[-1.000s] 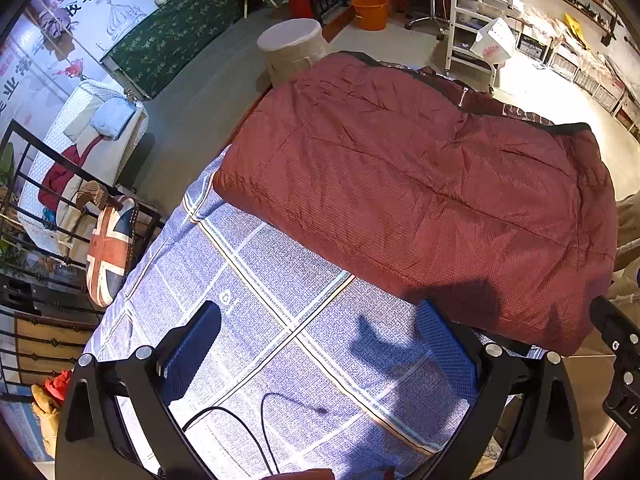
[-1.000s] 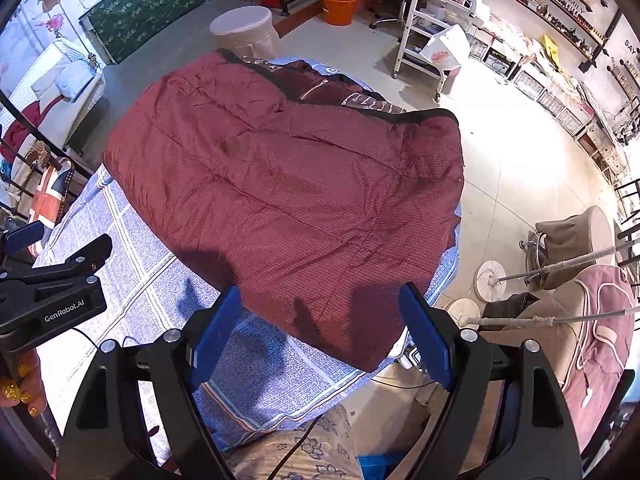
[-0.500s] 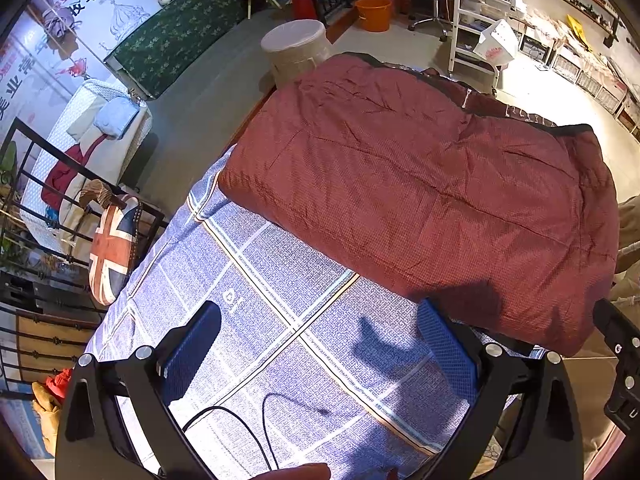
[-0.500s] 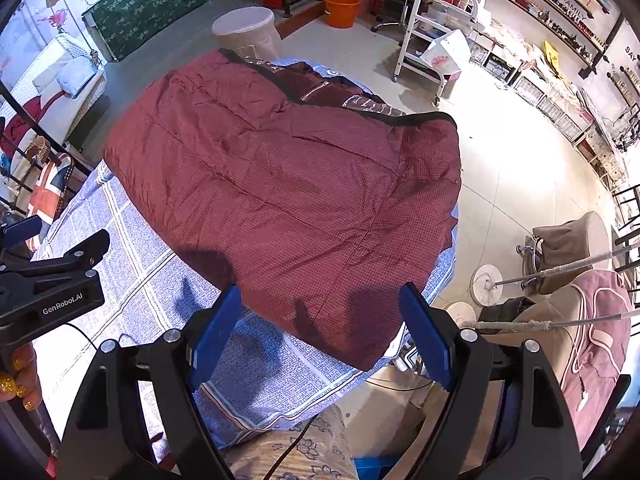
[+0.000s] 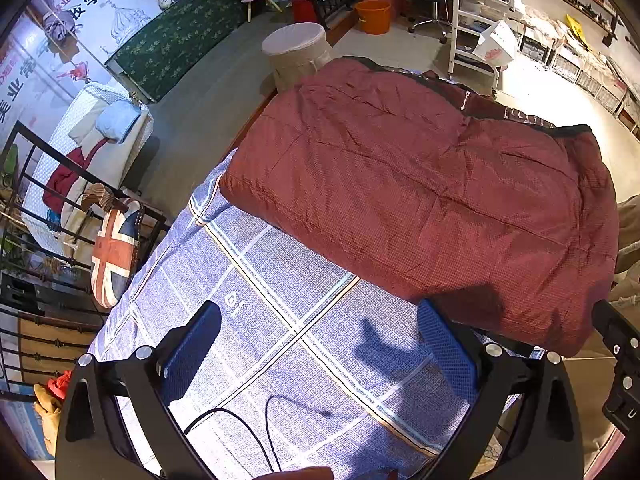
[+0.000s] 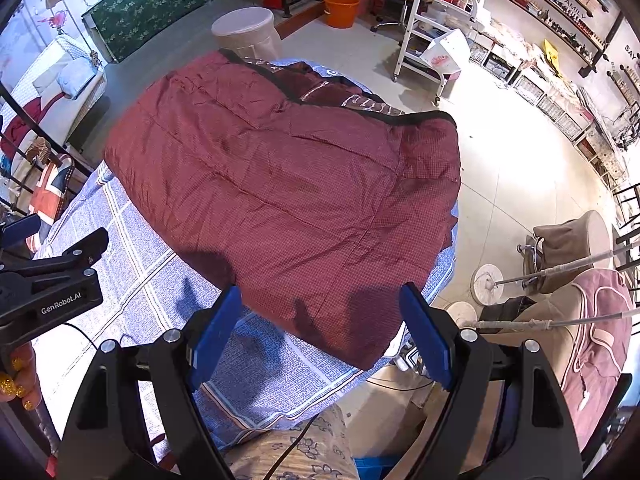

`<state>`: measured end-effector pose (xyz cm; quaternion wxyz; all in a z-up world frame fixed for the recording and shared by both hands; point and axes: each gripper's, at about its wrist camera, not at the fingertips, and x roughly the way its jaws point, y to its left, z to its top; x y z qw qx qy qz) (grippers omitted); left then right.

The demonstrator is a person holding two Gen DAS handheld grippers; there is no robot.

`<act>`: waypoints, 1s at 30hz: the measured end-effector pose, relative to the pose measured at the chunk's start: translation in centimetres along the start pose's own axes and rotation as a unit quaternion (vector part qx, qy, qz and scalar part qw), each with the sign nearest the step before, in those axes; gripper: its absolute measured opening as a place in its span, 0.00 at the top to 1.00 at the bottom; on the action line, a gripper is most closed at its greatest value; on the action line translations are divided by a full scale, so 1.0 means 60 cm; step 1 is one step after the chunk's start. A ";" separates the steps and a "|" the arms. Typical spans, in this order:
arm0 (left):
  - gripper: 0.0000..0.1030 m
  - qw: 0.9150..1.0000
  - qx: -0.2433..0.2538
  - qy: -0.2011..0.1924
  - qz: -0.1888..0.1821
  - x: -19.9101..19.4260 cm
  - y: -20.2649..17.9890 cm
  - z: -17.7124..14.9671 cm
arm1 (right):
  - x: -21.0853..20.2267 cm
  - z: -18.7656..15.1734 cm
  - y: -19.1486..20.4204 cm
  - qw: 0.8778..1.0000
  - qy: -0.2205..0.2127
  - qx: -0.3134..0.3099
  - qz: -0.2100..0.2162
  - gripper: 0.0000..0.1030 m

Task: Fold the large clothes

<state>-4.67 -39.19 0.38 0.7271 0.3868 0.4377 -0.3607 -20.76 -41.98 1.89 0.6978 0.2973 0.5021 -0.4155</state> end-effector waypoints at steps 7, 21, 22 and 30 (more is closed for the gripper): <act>0.06 1.000 0.000 0.000 0.001 0.000 -0.001 0.001 | 0.001 -0.001 0.001 1.000 0.001 0.000 0.000 0.22; 0.06 1.000 0.005 -0.014 0.006 -0.006 -0.007 0.001 | -0.001 -0.005 0.004 1.000 0.001 0.001 0.001 0.22; 0.06 1.000 0.005 -0.013 0.004 -0.006 -0.007 0.000 | 0.000 -0.005 0.004 1.000 0.001 0.001 0.000 0.22; 0.06 1.000 -0.001 -0.006 -0.003 -0.003 0.002 -0.003 | -0.002 -0.003 0.005 1.000 -0.001 0.000 0.001 0.22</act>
